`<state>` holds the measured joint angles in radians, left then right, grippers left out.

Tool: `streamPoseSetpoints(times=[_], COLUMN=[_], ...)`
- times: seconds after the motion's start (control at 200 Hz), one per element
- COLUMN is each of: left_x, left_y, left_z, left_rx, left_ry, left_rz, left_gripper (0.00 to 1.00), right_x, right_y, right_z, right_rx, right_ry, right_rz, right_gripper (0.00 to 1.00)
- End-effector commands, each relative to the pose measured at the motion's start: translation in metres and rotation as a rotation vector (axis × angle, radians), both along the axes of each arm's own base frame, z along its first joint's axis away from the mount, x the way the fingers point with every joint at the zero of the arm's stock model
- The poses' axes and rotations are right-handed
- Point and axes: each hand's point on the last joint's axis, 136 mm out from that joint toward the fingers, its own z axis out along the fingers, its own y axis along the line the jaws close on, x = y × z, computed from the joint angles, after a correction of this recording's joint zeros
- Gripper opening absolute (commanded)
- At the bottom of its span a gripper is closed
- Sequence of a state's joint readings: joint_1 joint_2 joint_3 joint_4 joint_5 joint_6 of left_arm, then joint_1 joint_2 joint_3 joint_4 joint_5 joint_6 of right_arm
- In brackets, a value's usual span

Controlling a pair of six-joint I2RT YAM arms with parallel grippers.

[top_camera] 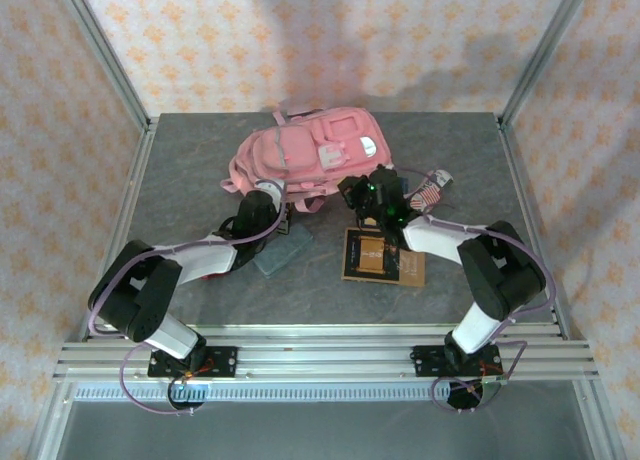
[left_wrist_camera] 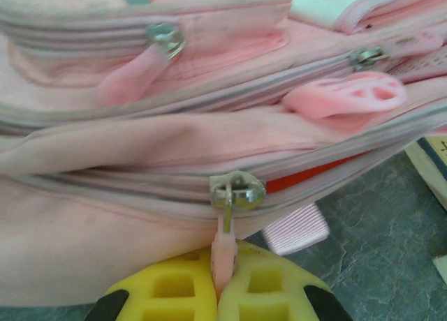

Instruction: Pack the student bag

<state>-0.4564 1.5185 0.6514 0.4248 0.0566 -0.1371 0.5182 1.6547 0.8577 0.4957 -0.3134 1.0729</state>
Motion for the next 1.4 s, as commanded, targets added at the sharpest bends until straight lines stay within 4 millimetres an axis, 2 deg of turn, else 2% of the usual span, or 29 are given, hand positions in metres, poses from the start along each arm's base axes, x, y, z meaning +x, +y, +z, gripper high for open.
streamPoseSetpoints(times=[0.0, 0.16, 0.22, 0.25, 0.285, 0.36, 0.455, 0.716, 0.796, 0.881, 0.991, 1.126, 1.201, 1.291, 1.326, 1.397], left_x=[-0.009, -0.02, -0.023, -0.025, -0.027, -0.03, -0.029, -0.028, -0.029, -0.03, -0.032, -0.035, -0.038, -0.037, -0.036, -0.035], left_y=[0.015, -0.007, -0.019, -0.025, -0.033, -0.043, -0.05, -0.058, -0.06, -0.062, -0.065, -0.071, -0.074, -0.072, -0.071, -0.066], left_z=[-0.005, -0.003, -0.001, -0.001, 0.0, -0.001, -0.003, -0.005, -0.007, -0.007, -0.007, -0.004, -0.003, -0.007, -0.008, -0.012], left_rx=[-0.001, -0.043, -0.071, -0.083, -0.088, -0.084, -0.109, -0.122, -0.124, -0.126, -0.124, -0.117, -0.112, -0.113, -0.109, -0.088], left_ry=[0.054, 0.081, 0.095, 0.105, 0.11, 0.111, 0.118, 0.132, 0.138, 0.143, 0.148, 0.144, 0.142, 0.16, 0.168, 0.183], left_rz=[0.038, -0.058, -0.098, -0.112, -0.13, -0.154, -0.167, -0.185, -0.193, -0.198, -0.206, -0.225, -0.233, -0.207, -0.197, -0.171], left_gripper=[0.0, 0.0, 0.0, 0.0, 0.0, 0.0, 0.0, 0.0, 0.0, 0.0, 0.0, 0.0, 0.0, 0.0, 0.0, 0.0], right_x=[0.039, 0.063, 0.069, 0.071, 0.07, 0.062, 0.044, -0.008, -0.022, -0.034, -0.034, -0.02, -0.011, 0.0, 0.003, 0.007], right_y=[-0.032, -0.033, -0.031, -0.029, -0.026, -0.015, -0.007, -0.014, -0.002, 0.022, 0.044, 0.064, 0.073, 0.078, 0.079, 0.078], right_z=[0.005, -0.006, -0.014, -0.018, -0.021, -0.024, -0.021, -0.021, -0.026, -0.033, -0.043, -0.048, -0.052, -0.061, -0.064, -0.066], right_rx=[-0.115, -0.216, -0.255, -0.27, -0.274, -0.233, -0.21, -0.232, -0.164, -0.113, -0.097, -0.079, -0.087, -0.095, -0.101, -0.108], right_ry=[-0.054, -0.015, 0.028, 0.055, 0.073, 0.111, 0.143, 0.215, 0.233, 0.247, 0.261, 0.251, 0.252, 0.262, 0.262, 0.262], right_rz=[-0.106, -0.071, -0.051, -0.033, -0.015, 0.042, 0.096, 0.121, 0.154, 0.201, 0.226, 0.229, 0.224, 0.216, 0.213, 0.203], right_gripper=[0.0, 0.01, 0.16, 0.28, 0.34, 0.42, 0.46, 0.55, 0.56, 0.56, 0.56, 0.55, 0.51, 0.34, 0.2, 0.03])
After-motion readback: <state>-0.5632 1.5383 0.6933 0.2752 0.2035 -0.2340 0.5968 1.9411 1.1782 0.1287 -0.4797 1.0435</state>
